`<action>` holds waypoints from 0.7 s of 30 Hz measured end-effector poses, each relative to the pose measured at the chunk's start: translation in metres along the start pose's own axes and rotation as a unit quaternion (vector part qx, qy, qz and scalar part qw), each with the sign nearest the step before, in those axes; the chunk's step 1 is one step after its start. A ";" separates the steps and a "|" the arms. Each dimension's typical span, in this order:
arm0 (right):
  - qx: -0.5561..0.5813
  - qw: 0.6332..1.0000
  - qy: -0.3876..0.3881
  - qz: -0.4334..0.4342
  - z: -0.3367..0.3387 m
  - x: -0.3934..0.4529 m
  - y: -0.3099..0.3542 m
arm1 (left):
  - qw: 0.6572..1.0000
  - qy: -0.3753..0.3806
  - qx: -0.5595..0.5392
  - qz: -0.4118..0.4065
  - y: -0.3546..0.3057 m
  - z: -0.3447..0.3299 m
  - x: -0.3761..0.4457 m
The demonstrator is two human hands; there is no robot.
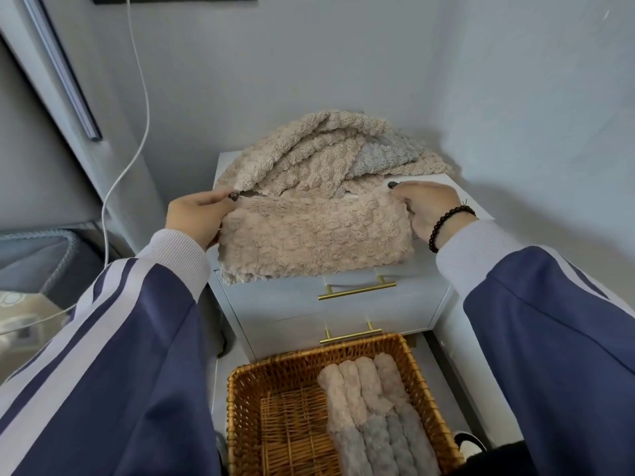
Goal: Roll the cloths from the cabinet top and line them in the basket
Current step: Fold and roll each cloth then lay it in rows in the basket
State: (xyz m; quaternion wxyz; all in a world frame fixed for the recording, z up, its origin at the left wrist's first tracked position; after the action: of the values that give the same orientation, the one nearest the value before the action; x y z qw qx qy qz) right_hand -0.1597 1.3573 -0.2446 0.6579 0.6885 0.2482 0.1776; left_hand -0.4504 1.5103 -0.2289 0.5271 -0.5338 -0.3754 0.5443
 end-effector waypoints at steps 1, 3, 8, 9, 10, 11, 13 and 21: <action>0.003 1.000 0.022 -0.011 -0.004 0.000 -0.003 | 0.999 0.012 -0.026 0.018 0.001 -0.001 0.002; -0.029 0.999 0.042 -0.014 -0.008 -0.001 -0.006 | 0.998 0.049 -0.033 0.028 0.003 -0.004 0.007; -0.173 0.983 0.002 0.067 -0.002 0.002 0.005 | 0.991 0.065 0.115 -0.039 0.003 -0.010 0.010; -0.192 0.978 -0.009 0.078 -0.002 0.004 0.005 | 0.988 0.060 0.130 -0.052 0.003 -0.010 0.009; -0.203 0.975 -0.018 0.086 -0.002 0.005 0.004 | 0.987 0.059 0.139 -0.058 0.003 -0.009 0.009; -0.210 0.973 -0.026 0.093 -0.003 0.006 0.004 | 0.986 0.067 0.144 -0.054 0.004 -0.008 0.010; -0.211 0.972 -0.029 0.097 -0.004 0.006 0.004 | 0.983 0.102 0.151 -0.036 0.006 -0.005 0.009; -0.235 0.965 0.022 0.113 -0.002 0.006 0.005 | 0.980 0.129 0.150 -0.020 0.006 0.005 0.012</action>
State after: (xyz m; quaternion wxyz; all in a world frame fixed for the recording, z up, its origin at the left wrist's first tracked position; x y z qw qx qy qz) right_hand -0.1556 1.3625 -0.2395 0.7713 0.5341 0.1341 0.3192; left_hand -0.4546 1.5221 -0.2362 0.6558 -0.5068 -0.2294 0.5104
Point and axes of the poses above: each hand's wrist, its own x-axis towards the middle knuckle, its own z-axis out of the back of the hand, y = z × x, the point moved 4 cm from there along x, towards the middle knuckle, and after that the axes turned 7 degrees about z, right-handed, at the moved point
